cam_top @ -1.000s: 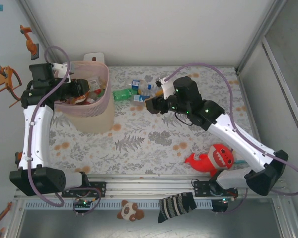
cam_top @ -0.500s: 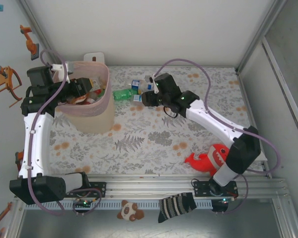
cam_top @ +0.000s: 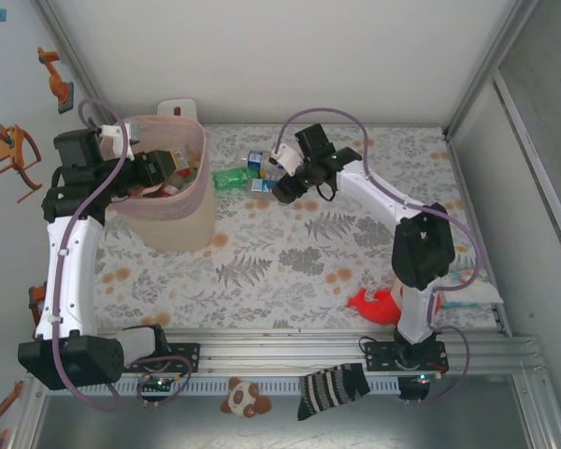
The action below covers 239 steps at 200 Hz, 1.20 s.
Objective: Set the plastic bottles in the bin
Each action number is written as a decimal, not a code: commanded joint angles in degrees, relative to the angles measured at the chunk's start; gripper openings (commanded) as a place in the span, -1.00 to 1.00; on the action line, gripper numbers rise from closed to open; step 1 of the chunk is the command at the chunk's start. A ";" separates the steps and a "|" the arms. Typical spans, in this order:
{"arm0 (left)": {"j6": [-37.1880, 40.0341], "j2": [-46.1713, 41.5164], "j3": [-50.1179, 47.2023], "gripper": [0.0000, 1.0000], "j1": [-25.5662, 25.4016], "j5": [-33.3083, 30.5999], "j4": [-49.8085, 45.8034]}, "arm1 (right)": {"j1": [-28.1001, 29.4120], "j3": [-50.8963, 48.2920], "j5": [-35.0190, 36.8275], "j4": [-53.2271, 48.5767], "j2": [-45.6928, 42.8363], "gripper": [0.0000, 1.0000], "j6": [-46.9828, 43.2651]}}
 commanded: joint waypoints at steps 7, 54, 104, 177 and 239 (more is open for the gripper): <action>-1.29 -2.49 -1.00 -0.20 -0.69 1.39 1.38 | -0.93 6.62 -3.44 -3.98 5.45 0.35 -15.62; -1.26 -4.26 -1.37 -0.20 -1.09 1.29 0.65 | -1.16 15.84 -4.56 -6.00 15.83 0.41 -20.65; -1.47 -5.65 -1.01 -0.18 -1.31 1.29 -0.38 | -1.20 22.01 -5.43 -5.79 23.68 0.54 -21.52; -1.64 -7.02 -1.28 -0.17 -1.58 1.08 -1.44 | -1.16 25.26 -5.63 -4.77 29.58 0.48 -22.27; -1.86 -7.06 -1.27 -0.17 -1.99 0.71 -1.44 | -1.07 22.48 -7.24 -3.36 28.22 0.06 -22.27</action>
